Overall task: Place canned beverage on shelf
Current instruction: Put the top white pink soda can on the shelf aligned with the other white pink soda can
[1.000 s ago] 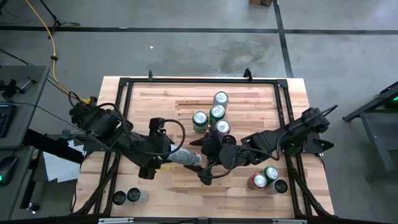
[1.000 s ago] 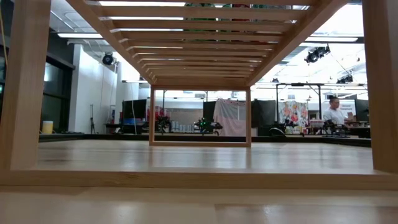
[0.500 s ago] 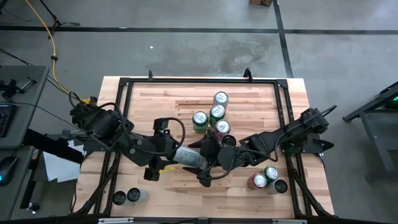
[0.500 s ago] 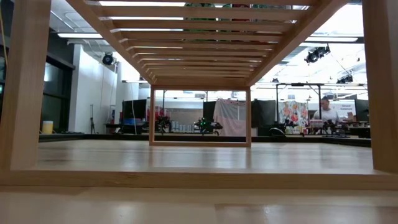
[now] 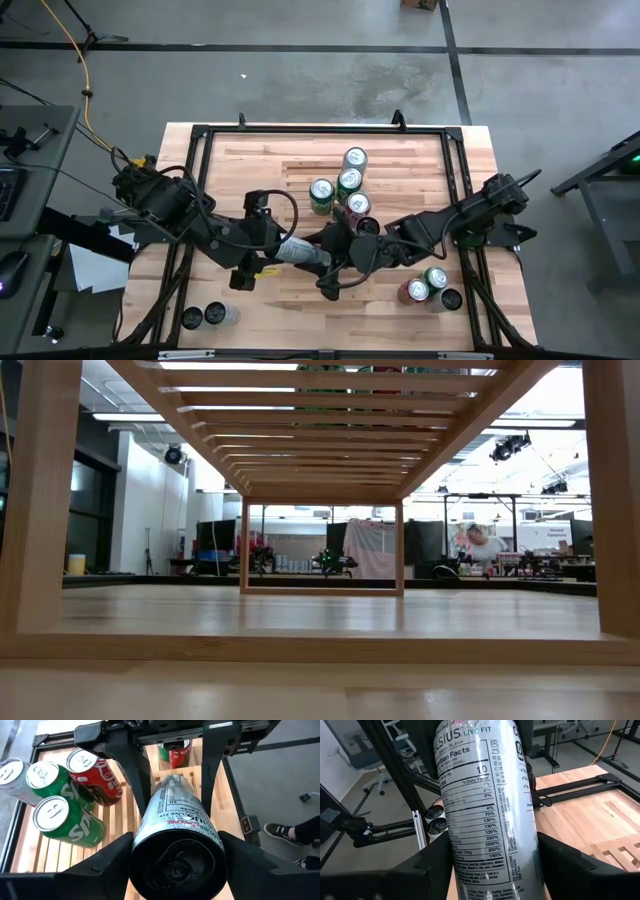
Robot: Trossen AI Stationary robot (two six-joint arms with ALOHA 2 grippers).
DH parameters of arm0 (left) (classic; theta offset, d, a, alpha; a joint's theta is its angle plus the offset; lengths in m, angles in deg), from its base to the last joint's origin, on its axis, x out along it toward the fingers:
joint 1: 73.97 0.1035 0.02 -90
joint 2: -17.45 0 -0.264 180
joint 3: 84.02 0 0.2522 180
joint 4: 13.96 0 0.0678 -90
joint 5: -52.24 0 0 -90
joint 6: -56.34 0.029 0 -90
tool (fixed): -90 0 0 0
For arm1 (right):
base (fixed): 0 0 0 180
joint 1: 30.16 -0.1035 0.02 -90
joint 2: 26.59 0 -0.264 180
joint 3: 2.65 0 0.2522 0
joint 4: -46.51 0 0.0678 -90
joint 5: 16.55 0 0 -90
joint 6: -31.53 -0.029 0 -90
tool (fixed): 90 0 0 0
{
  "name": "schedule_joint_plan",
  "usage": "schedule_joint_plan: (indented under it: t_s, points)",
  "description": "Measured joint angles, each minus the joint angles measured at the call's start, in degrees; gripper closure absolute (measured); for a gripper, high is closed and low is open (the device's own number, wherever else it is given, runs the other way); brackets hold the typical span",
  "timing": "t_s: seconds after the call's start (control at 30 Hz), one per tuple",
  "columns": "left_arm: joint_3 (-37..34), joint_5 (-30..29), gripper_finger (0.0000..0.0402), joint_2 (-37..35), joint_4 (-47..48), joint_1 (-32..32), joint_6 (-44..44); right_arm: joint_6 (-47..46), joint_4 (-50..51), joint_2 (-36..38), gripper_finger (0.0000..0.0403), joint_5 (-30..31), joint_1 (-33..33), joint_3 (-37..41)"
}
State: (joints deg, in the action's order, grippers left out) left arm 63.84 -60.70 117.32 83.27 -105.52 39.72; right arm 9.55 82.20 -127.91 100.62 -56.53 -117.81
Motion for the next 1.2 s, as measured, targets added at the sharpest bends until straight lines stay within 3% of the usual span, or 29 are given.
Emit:
schedule_joint_plan:
  t_s: [0.23, 0.4, 0.5, 0.6, 0.73, 0.97, 1.1, 1.2]
  points:
    - [0.0, 2.6, 0.0064, -0.5, -1.0, 0.0, -1.9, 0.0, 0.8, 0.1, 0.0171, -1.3, 0.1, 0.1]
    - [0.0, 8.2, 0.0048, -2.9, -0.6, 0.3, -6.3, 0.2, 0.1, 0.6, 0.0171, -1.2, 0.1, 0.0]
    - [0.0, 8.3, 0.0048, -5.4, 0.8, 0.3, -10.8, 0.9, 0.1, 0.7, 0.0171, -0.9, 0.1, 0.0]
    - [-0.2, 1.7, 0.0047, -8.0, 1.4, -1.0, -13.9, 1.5, -0.6, 0.7, 0.0171, -0.7, 0.2, 0.0]
    - [-2.7, -14.9, 0.0045, -11.1, 0.3, -6.4, -15.2, 4.6, -4.9, 0.8, 0.0171, -0.2, 0.5, 0.0]
    - [-17.5, -31.5, 0.0044, -17.5, -2.5, -14.9, -28.6, 11.5, -11.4, 2.6, 0.0171, 1.5, 1.2, -0.1]
    - [-29.9, -39.1, 0.0044, -21.3, -14.1, -17.8, -32.8, 14.0, -15.3, 3.1, 0.0171, 1.3, 2.7, -0.1]
    - [-39.3, -40.7, 0.0044, -23.8, -30.0, -17.9, -27.7, 15.9, -18.9, 3.1, 0.0171, -0.4, 4.0, -0.1]
